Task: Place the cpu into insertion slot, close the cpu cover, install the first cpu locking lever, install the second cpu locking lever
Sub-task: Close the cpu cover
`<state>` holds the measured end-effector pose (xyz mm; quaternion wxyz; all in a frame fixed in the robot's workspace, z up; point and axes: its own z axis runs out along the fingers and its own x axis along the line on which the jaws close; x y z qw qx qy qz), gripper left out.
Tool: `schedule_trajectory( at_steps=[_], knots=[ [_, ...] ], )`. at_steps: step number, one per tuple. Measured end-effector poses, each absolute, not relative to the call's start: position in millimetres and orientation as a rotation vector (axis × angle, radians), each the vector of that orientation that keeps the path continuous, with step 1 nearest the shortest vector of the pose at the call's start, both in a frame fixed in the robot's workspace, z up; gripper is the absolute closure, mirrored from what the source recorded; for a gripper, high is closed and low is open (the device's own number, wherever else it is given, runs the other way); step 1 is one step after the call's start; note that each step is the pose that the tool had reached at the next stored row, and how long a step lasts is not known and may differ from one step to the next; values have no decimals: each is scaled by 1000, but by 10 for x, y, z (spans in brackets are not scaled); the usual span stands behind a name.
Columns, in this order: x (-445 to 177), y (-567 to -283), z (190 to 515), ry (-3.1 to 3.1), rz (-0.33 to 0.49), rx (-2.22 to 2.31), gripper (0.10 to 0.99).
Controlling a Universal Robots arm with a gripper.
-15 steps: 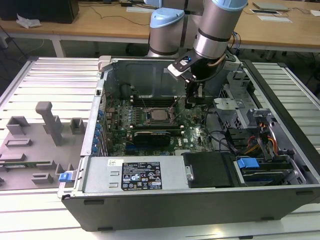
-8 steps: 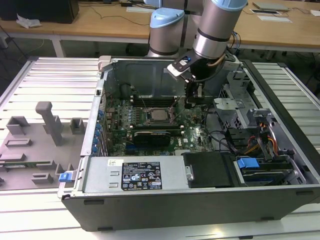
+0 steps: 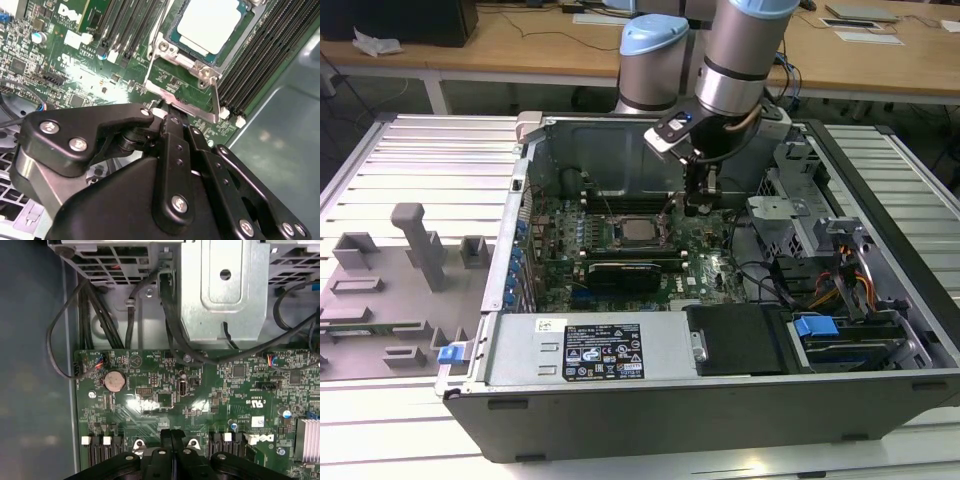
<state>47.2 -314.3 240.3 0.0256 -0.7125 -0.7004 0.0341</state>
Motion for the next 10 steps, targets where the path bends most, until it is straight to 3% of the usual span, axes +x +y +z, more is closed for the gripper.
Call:
schedule_trajectory(
  at_steps=[10],
  knots=[
    [197,-3143,2403,-2195,41,-2234,980]
  ],
)
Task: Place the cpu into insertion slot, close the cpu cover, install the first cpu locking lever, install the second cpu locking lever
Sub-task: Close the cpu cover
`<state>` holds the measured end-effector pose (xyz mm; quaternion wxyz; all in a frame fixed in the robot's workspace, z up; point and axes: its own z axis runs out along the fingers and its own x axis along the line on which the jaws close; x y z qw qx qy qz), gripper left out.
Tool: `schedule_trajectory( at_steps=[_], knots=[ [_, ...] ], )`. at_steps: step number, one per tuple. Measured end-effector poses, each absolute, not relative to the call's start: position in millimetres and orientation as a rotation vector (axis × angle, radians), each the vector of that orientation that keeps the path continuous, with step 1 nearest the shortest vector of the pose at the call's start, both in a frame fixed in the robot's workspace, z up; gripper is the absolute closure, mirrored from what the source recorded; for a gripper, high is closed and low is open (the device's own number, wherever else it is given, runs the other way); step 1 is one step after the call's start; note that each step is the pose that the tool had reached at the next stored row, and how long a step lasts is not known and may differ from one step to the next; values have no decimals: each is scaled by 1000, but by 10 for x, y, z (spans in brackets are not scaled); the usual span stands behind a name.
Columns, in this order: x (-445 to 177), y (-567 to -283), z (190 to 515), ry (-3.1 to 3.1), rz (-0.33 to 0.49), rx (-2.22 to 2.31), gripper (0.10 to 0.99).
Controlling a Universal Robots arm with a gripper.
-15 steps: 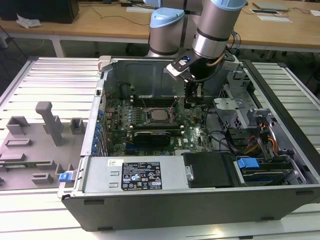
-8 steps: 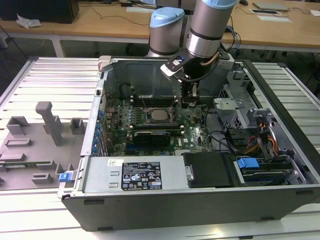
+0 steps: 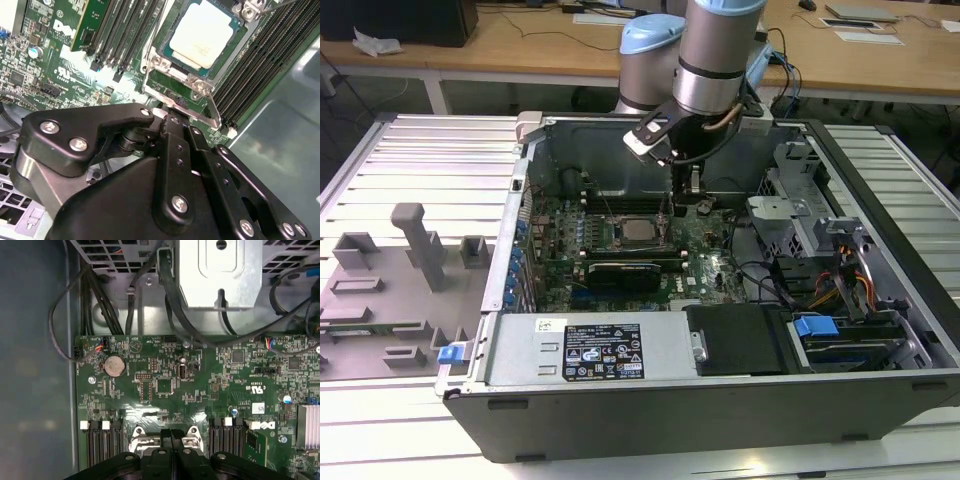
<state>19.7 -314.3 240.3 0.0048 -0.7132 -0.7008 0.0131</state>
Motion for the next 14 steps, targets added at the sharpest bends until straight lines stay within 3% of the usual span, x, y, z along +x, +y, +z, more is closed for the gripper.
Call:
schedule_trajectory(
  at_steps=[14],
  knots=[
    [-106,-3143,2403,-2227,-34,-2268,980]
  ],
)
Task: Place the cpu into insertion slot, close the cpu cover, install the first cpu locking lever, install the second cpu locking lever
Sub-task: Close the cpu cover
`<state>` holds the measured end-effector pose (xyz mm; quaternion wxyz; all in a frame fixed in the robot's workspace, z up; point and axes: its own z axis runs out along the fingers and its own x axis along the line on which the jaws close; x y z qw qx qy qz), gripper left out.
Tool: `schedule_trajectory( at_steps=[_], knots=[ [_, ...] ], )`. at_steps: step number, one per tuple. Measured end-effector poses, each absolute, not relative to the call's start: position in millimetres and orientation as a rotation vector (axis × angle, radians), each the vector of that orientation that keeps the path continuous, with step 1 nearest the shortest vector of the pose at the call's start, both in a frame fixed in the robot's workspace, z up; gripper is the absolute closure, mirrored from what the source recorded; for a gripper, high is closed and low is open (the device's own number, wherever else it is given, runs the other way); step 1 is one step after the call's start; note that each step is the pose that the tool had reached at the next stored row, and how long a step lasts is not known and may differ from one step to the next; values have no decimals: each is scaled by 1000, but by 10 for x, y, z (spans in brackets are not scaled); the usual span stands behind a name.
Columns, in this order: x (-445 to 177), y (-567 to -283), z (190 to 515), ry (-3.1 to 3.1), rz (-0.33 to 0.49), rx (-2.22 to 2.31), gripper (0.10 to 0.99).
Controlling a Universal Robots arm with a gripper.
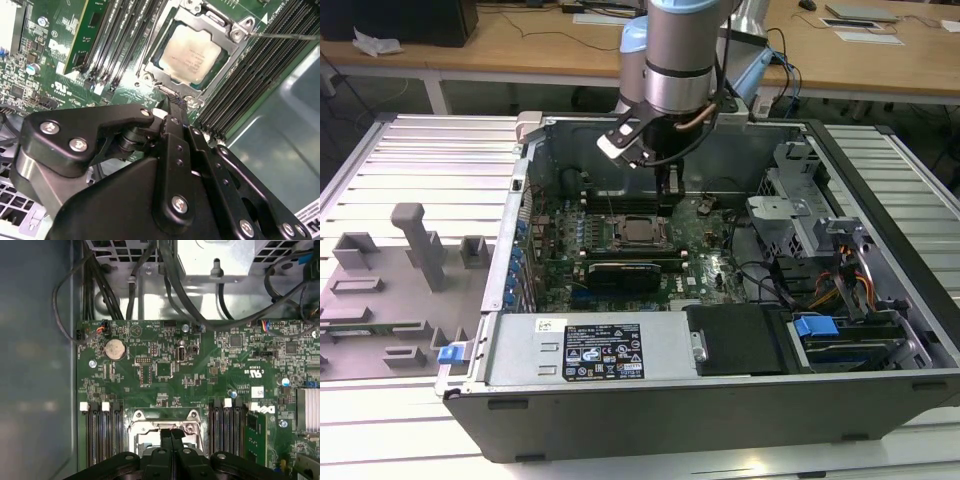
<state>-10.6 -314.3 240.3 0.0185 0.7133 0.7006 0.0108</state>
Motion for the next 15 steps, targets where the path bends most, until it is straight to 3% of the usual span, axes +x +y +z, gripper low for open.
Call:
schedule_trajectory(
  at_steps=[6,15],
  knots=[
    [-267,-3143,2393,2131,127,2171,980],
    [-422,-3143,2365,2129,131,2169,980]
  ],
)
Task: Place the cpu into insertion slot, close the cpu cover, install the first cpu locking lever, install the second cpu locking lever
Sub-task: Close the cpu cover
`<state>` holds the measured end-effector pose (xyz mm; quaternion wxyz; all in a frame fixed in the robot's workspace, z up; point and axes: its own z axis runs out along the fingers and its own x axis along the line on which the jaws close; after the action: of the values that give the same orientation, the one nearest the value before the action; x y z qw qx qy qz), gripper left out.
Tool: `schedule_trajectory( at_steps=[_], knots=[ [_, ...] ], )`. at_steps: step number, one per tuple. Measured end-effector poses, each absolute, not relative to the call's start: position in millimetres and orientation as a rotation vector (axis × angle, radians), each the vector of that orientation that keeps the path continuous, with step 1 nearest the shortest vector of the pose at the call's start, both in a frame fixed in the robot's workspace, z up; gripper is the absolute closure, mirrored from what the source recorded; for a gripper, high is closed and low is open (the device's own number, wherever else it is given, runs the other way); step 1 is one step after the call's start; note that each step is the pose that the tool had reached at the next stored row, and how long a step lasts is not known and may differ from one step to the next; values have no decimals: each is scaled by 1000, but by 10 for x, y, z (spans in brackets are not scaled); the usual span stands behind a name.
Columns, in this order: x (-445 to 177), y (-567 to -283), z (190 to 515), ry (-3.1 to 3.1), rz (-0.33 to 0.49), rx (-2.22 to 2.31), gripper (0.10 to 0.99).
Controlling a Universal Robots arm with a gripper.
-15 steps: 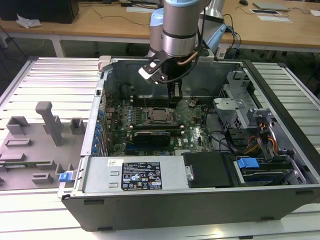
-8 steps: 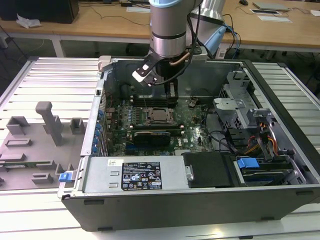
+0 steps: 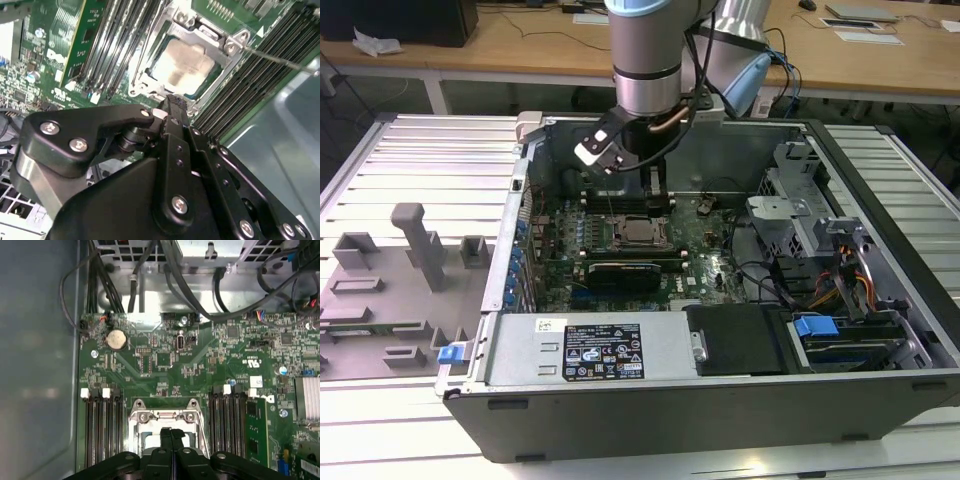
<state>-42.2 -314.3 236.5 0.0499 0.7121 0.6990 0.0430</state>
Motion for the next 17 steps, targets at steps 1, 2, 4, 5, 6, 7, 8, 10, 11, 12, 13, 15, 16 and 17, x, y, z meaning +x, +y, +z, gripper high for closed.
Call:
schedule_trajectory(
  at_steps=[1,2,4,5,6,7,8,10,11,12,13,15,16,17],
  knots=[
    [-432,-3143,2359,2129,131,2169,980],
    [-442,-3143,2346,2129,130,2168,980],
    [-443,-3143,2343,2129,128,2168,980],
    [-443,-3143,2339,2134,118,2173,980],
    [-443,-3143,2336,2145,95,2184,980],
    [-442,-3144,2335,2153,77,2192,980],
    [-441,-3144,2331,2164,56,2203,980],
    [-441,-3145,2330,2167,48,2206,980],
    [-441,-3144,2330,2167,48,2206,980],
    [-441,-3144,2329,2171,48,2203,980],
    [-441,-3144,2329,2186,48,2189,980],
    [-442,-3144,2329,2225,49,2149,980],
    [-442,-3144,2329,2243,48,2129,980],
    [-441,-3144,2329,2278,48,2091,980]
  ],
)
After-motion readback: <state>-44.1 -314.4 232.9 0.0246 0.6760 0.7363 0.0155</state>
